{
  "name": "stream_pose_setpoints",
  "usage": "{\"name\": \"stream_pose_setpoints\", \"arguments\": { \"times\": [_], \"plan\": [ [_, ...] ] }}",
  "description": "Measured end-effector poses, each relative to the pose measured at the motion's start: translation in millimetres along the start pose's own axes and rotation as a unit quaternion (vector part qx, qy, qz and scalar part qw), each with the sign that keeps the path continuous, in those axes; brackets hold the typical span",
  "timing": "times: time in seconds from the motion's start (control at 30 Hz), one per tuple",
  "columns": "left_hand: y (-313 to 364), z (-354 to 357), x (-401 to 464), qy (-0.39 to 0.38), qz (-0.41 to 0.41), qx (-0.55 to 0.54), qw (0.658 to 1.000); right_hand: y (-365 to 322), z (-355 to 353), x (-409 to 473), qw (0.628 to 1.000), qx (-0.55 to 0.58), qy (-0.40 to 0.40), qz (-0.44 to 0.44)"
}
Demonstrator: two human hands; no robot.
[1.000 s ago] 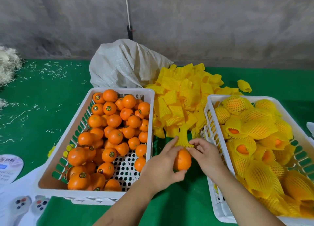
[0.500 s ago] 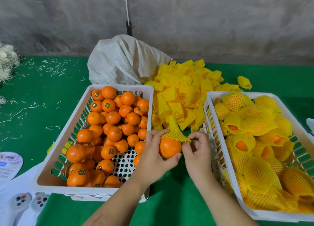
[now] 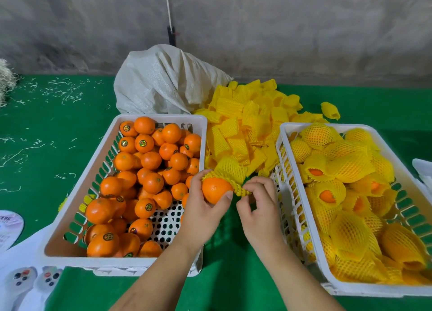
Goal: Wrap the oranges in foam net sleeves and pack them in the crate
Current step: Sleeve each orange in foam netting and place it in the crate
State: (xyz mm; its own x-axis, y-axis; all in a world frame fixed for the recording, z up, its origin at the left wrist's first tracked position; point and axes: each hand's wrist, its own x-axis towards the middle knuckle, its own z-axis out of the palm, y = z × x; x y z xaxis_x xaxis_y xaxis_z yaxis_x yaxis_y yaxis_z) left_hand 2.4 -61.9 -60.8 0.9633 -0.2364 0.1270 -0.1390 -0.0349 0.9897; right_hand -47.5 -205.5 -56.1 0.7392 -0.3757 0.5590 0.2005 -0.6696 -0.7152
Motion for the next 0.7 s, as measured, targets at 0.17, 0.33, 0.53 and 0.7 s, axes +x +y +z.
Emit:
{"name": "stream_pose_setpoints", "arguments": {
  "times": [0.17, 0.33, 0.53, 0.7],
  "plan": [
    [-4.5, 2.3, 1.4, -0.021, 0.012, 0.070, 0.997, -23.3, -1.3, 0.5, 0.998, 0.039, 0.026, -0.031],
    [0.9, 4.9, 2.0, -0.019, 0.021, 0.104, 0.994, -21.9, -1.6, 11.5, 0.999, 0.014, -0.004, -0.029],
    [-1.0, -14.8, 4.5, -0.127, -0.004, -0.010, 0.992, -20.2, 9.8, 21.4, 0.997, 0.034, -0.064, 0.025],
    [-0.5, -8.5, 0.5, -0.080, 0.000, -0.050, 0.995, -25.7, 4.4, 32.5, 0.996, 0.010, -0.065, -0.053]
  ]
}}
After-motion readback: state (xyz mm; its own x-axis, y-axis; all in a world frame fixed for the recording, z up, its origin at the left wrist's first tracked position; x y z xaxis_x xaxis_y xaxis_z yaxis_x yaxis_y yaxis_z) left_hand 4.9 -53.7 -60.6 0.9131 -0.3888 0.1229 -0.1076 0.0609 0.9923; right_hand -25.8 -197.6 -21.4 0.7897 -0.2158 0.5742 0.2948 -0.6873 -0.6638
